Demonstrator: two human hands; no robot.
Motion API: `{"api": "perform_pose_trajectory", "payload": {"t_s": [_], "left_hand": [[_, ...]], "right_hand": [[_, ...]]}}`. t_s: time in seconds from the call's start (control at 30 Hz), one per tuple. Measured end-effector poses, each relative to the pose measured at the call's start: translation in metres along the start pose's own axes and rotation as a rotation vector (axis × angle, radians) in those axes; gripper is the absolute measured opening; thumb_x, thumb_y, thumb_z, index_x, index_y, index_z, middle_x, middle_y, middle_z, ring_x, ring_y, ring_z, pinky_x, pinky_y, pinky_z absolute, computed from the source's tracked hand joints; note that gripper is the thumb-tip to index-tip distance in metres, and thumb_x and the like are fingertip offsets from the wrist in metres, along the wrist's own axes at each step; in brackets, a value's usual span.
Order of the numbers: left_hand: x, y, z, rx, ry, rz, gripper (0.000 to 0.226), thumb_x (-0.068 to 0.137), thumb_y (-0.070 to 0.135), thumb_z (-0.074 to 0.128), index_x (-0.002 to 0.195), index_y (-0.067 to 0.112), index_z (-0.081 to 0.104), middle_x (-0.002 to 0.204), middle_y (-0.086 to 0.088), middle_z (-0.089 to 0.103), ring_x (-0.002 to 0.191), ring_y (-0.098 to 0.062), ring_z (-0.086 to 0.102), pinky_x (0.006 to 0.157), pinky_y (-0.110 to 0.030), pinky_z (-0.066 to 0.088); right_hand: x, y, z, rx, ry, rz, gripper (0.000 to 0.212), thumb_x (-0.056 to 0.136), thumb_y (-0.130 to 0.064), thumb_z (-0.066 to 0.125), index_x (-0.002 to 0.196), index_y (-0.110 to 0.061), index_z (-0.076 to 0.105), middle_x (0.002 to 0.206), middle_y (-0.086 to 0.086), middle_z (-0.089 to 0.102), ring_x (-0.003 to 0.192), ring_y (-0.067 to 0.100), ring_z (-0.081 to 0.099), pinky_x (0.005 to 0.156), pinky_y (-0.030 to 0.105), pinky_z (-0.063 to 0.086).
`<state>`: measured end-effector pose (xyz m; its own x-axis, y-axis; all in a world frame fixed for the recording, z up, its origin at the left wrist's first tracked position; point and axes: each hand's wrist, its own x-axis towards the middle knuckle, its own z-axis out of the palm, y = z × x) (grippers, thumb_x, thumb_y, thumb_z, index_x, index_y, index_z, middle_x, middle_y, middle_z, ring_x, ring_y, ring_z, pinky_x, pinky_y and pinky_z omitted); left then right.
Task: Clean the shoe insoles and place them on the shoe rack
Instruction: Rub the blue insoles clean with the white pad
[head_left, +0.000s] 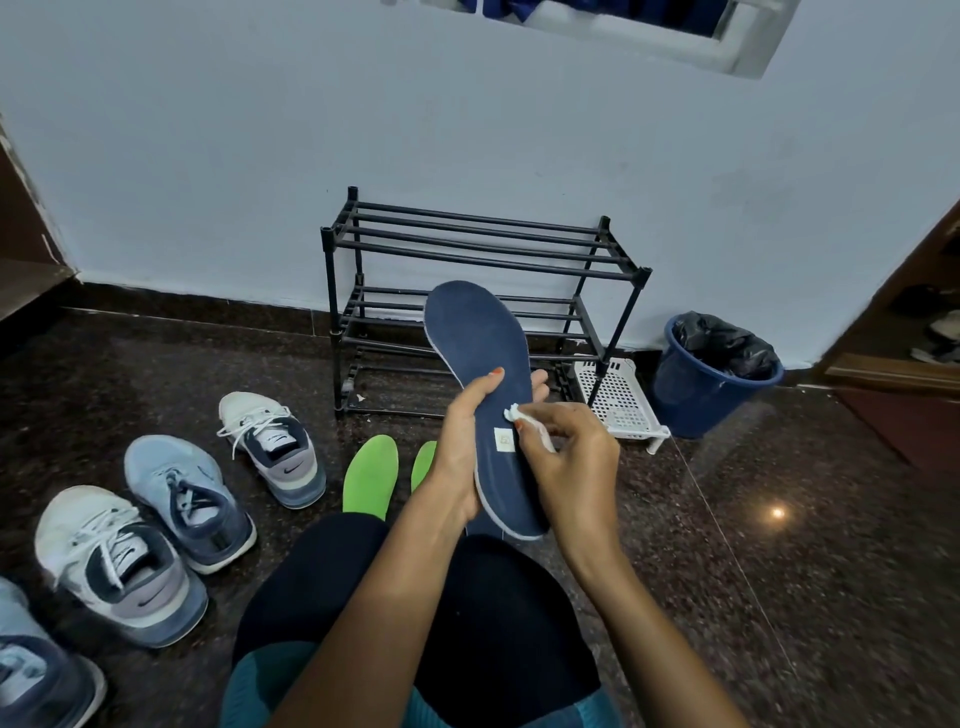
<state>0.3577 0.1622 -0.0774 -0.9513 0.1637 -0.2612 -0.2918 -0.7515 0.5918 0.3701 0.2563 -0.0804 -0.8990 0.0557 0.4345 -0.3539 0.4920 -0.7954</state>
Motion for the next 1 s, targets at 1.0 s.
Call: {"api": "perform_pose_trajectory", "payload": {"t_s": [1.0], "left_hand": [[0.011, -0.004, -0.011, -0.026, -0.115, 0.109, 0.078, 0.095, 0.063, 0.020, 0.090, 0.008, 0.077, 0.077, -0.006, 0.064, 0.066, -0.012, 0.057, 0.070, -0.028, 0.044]], "right_hand": [[-0.017, -0.003, 0.006, 0.010, -0.169, -0.187, 0.012, 0.076, -0.007, 0.061, 0.081, -0.004, 0.072, 0.080, -0.001, 0.058, 0.078, 0.013, 0.057, 0.073, 0.006, 0.039]]}}
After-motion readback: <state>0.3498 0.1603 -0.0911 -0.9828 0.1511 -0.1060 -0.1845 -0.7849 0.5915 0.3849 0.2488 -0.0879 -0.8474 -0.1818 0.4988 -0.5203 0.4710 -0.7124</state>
